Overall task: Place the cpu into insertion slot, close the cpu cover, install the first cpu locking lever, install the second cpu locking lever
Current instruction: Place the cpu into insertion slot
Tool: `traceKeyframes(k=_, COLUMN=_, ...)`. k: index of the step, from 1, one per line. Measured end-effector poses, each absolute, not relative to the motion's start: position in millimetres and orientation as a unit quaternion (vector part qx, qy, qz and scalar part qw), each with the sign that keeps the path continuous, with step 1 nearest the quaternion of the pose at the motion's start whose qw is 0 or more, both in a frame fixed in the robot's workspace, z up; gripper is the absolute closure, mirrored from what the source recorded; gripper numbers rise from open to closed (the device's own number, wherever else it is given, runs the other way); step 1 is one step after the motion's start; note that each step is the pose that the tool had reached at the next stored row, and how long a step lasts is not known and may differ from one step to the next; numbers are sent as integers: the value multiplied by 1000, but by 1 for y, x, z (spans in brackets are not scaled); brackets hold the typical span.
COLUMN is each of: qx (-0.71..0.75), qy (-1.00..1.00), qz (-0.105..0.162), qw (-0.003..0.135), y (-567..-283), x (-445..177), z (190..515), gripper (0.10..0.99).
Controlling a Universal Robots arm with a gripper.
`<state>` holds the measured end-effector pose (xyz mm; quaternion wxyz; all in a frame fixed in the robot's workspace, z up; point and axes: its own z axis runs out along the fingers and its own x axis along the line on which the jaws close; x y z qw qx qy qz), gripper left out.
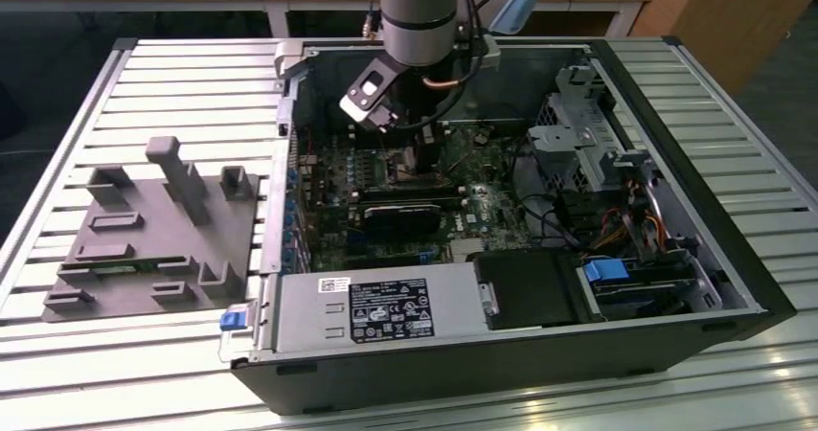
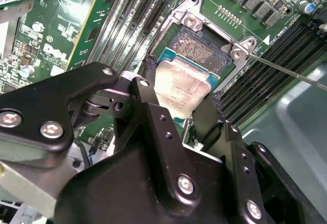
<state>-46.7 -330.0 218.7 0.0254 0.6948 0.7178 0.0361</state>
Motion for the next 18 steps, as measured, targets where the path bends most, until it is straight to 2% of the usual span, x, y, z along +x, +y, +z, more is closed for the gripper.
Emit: traceKeyframes(k=18, qx=704, qy=709, qz=36, qw=26, y=-326, x=-53, z=206, gripper=549)
